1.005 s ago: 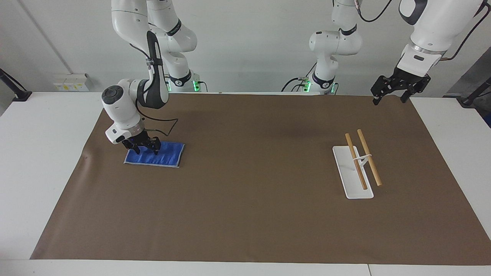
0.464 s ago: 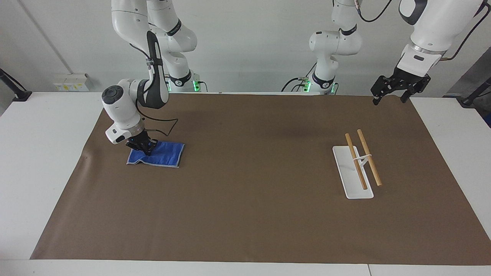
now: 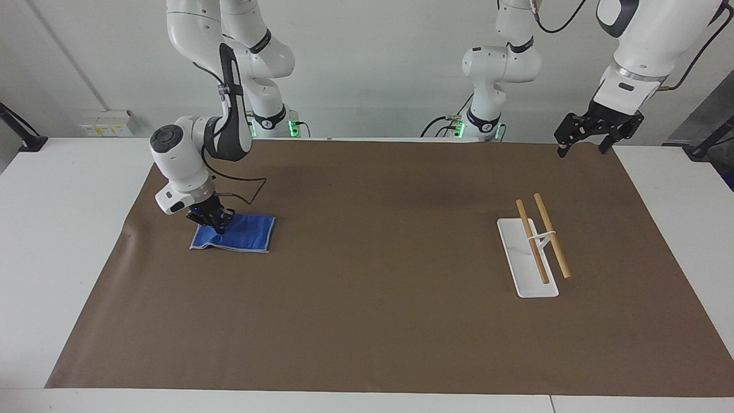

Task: Right arm passes towel to left arm to hang
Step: 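Reach the right gripper down to the blue towel and grasp its edge, then lift the blue towel with the right gripper toward the table center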

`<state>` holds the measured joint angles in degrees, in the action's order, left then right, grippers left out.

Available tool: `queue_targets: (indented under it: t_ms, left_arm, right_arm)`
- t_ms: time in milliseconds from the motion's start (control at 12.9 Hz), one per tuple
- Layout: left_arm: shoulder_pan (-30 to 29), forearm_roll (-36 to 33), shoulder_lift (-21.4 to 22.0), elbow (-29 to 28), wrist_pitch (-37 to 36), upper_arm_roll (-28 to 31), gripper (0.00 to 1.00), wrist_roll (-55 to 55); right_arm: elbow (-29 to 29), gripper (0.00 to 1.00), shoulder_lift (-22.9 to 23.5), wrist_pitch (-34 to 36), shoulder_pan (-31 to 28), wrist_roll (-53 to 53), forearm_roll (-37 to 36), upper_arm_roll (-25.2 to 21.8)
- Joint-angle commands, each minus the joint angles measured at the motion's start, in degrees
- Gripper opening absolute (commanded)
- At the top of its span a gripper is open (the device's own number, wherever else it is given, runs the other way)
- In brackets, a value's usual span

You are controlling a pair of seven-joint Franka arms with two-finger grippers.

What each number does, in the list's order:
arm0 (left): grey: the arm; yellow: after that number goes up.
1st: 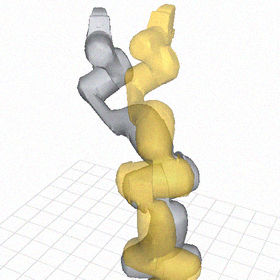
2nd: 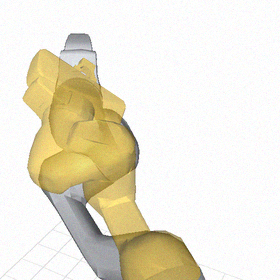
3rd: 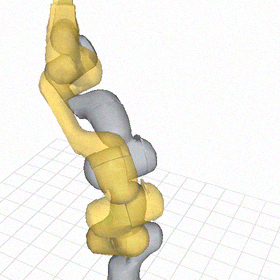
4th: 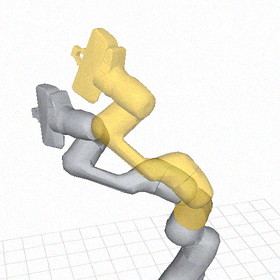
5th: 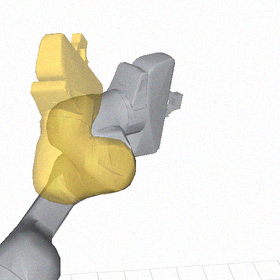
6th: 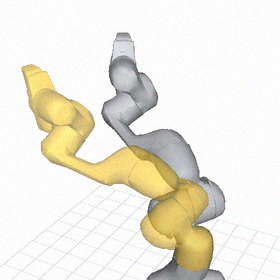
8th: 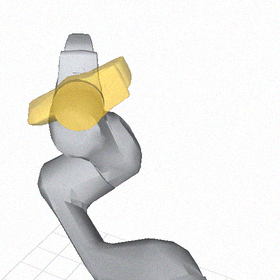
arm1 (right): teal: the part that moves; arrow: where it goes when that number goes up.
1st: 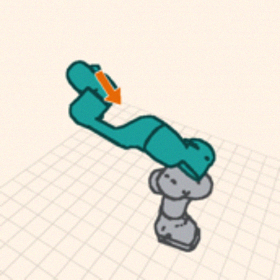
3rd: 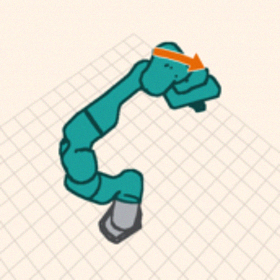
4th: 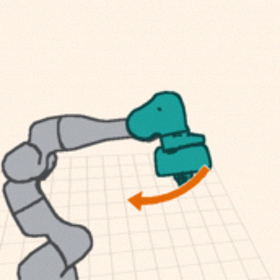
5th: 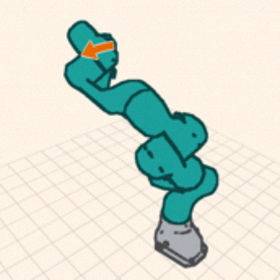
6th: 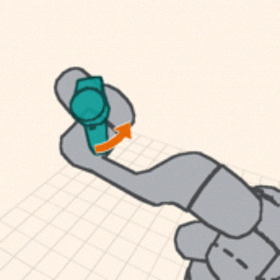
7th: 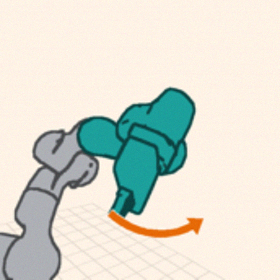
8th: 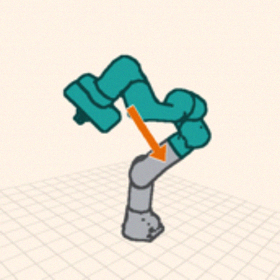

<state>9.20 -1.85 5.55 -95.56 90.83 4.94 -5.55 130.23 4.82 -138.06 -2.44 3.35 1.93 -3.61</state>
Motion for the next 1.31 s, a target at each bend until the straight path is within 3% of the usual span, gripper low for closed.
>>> queue_targets:
  t_ms: [0,386,618,773,1237]
  left_arm:
    - [-0.32,-0.70,0.52,-0.51,0.23,-0.19,1.00,-0.52]
    - [-0.32,-0.70,0.52,-0.51,0.14,-0.19,1.00,-0.52]
    - [-0.32,-0.70,0.52,-0.51,0.23,-0.19,1.00,-0.52]
    - [-0.32,-0.70,0.52,-0.51,0.23,-0.19,1.00,-0.52]
    - [-0.32,-0.70,0.52,-0.51,0.49,-0.28,1.00,-0.69]
  right_arm:
    - [-4.00,0.00,-4.10,7.60,-0.02,-2.72,1.41,1.58]
    - [-20.42,0.00,-5.70,27.01,-0.02,-10.89,7.63,5.19]
    - [-26.33,0.00,-5.69,32.84,-0.10,-14.23,14.82,5.19]
    - [-27.83,0.00,-5.87,34.34,-0.02,-20.27,21.76,5.19]
    - [-25.74,0.00,-6.75,31.90,0.77,-36.28,32.76,7.65]
